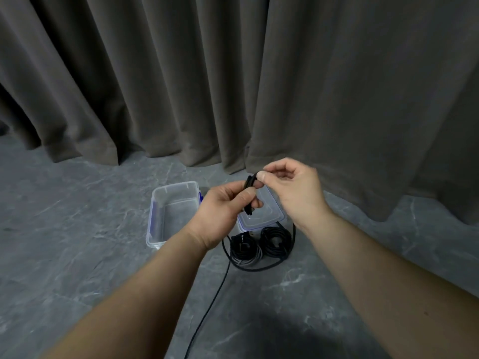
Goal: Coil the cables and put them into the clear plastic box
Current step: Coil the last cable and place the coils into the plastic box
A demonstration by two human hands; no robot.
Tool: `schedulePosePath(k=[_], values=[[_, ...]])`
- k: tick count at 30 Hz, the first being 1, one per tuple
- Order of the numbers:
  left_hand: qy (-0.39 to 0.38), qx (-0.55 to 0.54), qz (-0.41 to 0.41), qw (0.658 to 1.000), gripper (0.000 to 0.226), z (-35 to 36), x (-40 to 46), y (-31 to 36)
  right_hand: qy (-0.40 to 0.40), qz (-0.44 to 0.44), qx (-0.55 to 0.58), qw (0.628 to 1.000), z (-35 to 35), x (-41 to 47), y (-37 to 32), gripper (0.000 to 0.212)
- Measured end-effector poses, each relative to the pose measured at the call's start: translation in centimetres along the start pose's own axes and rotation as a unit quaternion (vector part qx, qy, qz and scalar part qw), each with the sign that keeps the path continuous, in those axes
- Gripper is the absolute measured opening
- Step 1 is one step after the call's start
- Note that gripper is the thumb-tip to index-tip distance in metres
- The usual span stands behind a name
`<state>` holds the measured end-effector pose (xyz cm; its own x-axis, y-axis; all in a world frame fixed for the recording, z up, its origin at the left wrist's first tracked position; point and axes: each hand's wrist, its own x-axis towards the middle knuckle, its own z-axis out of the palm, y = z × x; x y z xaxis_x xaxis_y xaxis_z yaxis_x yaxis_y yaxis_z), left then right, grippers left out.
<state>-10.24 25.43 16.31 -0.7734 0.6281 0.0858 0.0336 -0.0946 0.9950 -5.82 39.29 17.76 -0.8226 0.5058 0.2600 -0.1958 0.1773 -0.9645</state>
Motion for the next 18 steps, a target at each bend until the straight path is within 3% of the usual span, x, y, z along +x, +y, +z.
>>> schedulePosePath(k=[6, 9, 11, 14, 16, 18], values=[[-0.023, -0.175, -0.018, 0.984, 0.022, 0.2, 0.0, 1.5, -0.015, 0.048, -0.015, 0.999, 0.5, -0.2, 2.1, 0.022], [0.018, -0.281, -0.030, 0.959, 0.025, 0.2, 0.3, 2.3, -0.053, 0.025, -0.106, 0.993, 0.8, -0.8, 2.9, 0.033], [0.065, -0.351, -0.033, 0.933, 0.020, -0.6, 0.7, 2.6, -0.136, -0.018, -0.238, 0.961, 0.9, -1.4, 3.1, 0.043], [0.143, -0.401, -0.009, 0.905, 0.020, -2.3, 1.5, 3.0, -0.279, -0.025, -0.384, 0.880, 1.0, -2.1, 2.9, 0.047], [0.189, -0.390, 0.004, 0.901, 0.019, -3.0, 1.8, 2.7, -0.329, -0.032, -0.404, 0.853, 1.4, -2.4, 2.2, 0.038], [0.221, -0.375, 0.009, 0.900, 0.017, -3.3, 1.8, 2.3, -0.340, -0.043, -0.399, 0.851, 1.8, -2.5, 1.2, 0.029]])
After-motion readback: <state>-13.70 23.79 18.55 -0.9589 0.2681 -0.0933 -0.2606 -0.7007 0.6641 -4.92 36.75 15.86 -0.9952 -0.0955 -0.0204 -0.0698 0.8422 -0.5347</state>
